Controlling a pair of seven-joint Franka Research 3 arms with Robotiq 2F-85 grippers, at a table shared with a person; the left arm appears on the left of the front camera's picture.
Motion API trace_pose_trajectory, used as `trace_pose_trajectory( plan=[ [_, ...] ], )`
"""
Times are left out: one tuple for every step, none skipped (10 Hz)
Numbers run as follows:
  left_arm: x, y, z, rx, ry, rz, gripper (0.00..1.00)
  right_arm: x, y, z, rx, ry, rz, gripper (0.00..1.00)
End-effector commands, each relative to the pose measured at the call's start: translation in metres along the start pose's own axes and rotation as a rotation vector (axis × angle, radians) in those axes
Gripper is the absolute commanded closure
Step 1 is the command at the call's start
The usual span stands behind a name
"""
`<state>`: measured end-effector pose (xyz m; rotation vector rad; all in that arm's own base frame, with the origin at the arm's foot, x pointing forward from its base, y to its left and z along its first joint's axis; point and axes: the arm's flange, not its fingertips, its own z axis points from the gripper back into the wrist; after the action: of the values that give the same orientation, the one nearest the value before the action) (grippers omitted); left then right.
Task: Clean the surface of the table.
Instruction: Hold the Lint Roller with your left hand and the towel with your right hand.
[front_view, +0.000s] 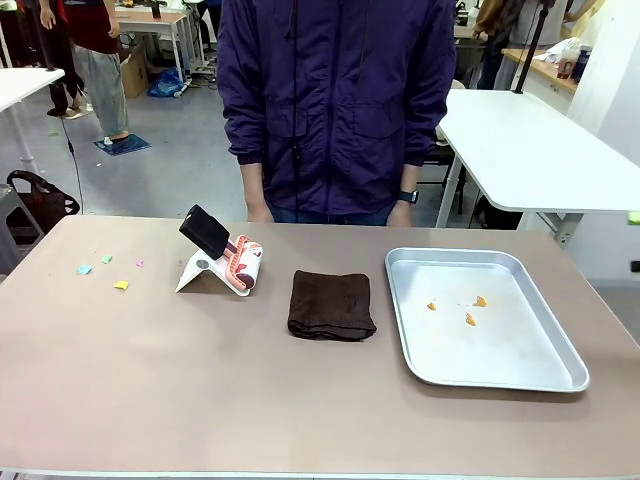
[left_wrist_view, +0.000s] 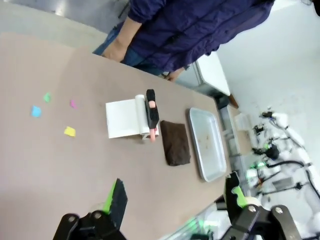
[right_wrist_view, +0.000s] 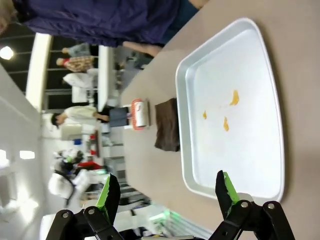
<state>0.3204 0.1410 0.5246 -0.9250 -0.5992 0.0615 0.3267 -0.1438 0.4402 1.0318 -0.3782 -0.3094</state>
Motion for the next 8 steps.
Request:
trace_pose_trajectory(
  plan=[
    [0.025, -0.017, -0.015, 0.068, 0.104, -0.070, 0.00, -0.037, 0.053, -0.054, -0.138, 0.043, 0.089, 0.00],
    [0.039, -0.023, -0.034, 0.099, 0.159, -0.104, 0.00, -0.043, 0.084, -0.085, -0.195, 0.072, 0.165, 0.00],
    [0.046, -0.028, -0.051, 0.117, 0.198, -0.119, 0.00, -0.048, 0.103, -0.107, -0.222, 0.090, 0.215, 0.00],
    [0.053, -0.033, -0.077, 0.155, 0.236, -0.141, 0.00, -0.055, 0.124, -0.134, -0.249, 0.120, 0.276, 0.00],
    [0.060, -0.038, -0.106, 0.187, 0.292, -0.187, 0.00, -0.062, 0.142, -0.166, -0.287, 0.163, 0.336, 0.00],
    [0.065, -0.040, -0.136, 0.220, 0.346, -0.214, 0.00, -0.069, 0.155, -0.201, -0.334, 0.196, 0.387, 0.00],
    [0.069, -0.039, -0.165, 0.235, 0.401, -0.239, 0.00, -0.076, 0.163, -0.235, -0.395, 0.221, 0.434, 0.00],
    [0.073, -0.034, -0.191, 0.254, 0.440, -0.242, 0.00, -0.082, 0.168, -0.273, -0.456, 0.232, 0.442, 0.00]
  ],
)
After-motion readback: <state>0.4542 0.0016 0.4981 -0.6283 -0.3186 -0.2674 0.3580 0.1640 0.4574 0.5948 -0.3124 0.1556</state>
